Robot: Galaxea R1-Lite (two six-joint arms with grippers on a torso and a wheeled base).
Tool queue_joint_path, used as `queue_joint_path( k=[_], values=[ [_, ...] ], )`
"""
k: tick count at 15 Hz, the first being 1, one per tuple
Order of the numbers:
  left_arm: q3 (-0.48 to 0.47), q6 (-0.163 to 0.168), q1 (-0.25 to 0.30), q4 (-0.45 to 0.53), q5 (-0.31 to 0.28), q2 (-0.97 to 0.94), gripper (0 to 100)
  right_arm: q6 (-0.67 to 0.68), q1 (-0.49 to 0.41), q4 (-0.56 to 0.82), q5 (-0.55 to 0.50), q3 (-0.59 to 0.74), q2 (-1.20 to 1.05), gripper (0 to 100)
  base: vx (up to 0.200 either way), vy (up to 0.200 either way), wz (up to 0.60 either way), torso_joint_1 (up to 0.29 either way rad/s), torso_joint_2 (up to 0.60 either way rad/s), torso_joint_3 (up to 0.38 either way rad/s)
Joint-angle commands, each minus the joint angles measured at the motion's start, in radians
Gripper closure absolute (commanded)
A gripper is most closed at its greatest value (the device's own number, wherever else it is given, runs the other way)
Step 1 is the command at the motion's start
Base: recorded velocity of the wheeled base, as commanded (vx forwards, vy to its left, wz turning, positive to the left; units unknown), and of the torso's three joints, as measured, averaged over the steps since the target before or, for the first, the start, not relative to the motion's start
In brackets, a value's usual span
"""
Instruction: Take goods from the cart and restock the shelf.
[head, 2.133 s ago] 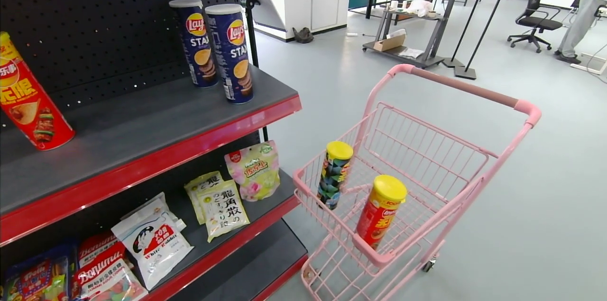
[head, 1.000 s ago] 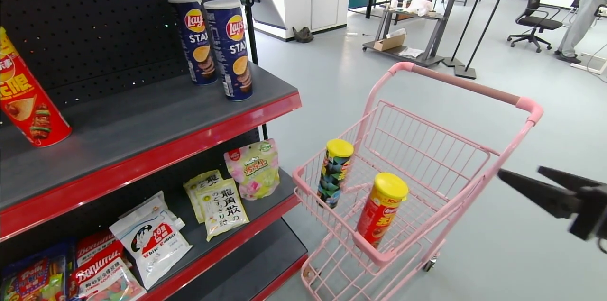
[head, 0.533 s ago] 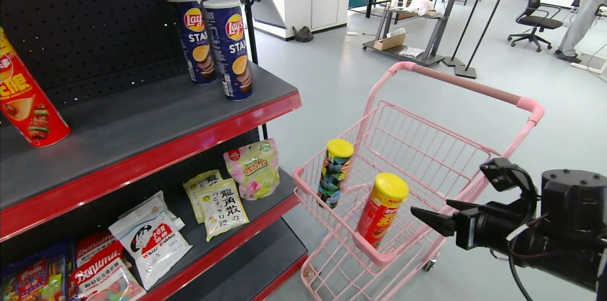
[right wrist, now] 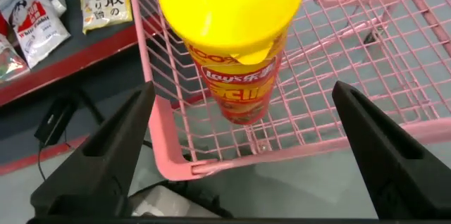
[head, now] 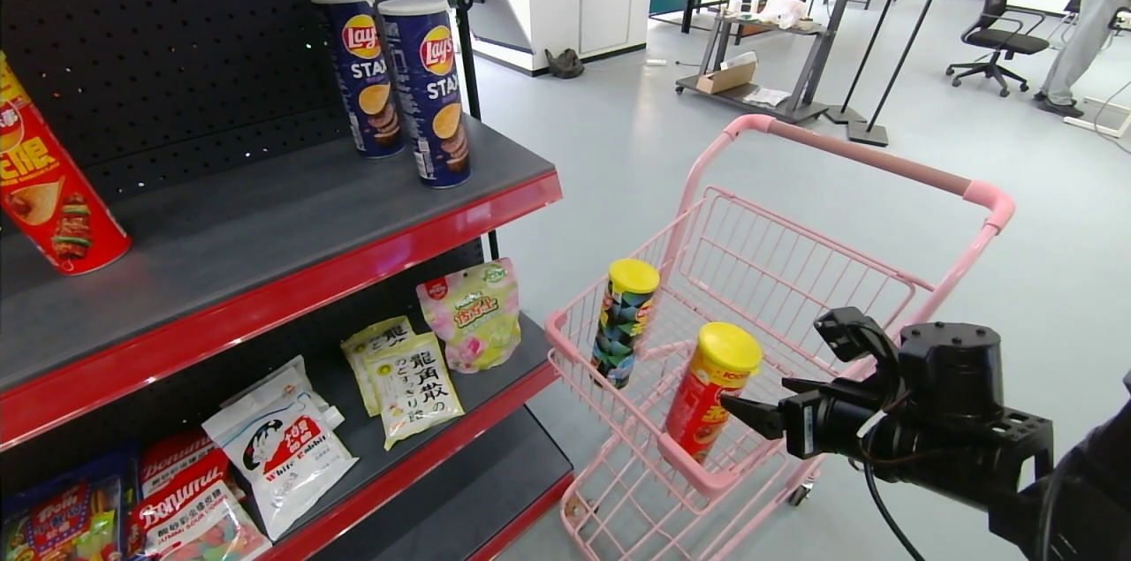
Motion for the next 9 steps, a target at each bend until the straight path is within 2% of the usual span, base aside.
queue_joint_path(
  k=[1,9],
  values=[
    [0.001,0.0,0.0,0.0,0.001,0.0,0,0.001,0.021,-0.008,-0.001,-0.051,0.069,0,0.0,0.0,0.0,0.0,0.0,0.0],
    [0.001,0.0,0.0,0.0,0.001,0.0,0,0.003,0.021,-0.041,-0.007,-0.143,0.189,0,0.0,0.0,0.0,0.0,0.0,0.0]
  ],
)
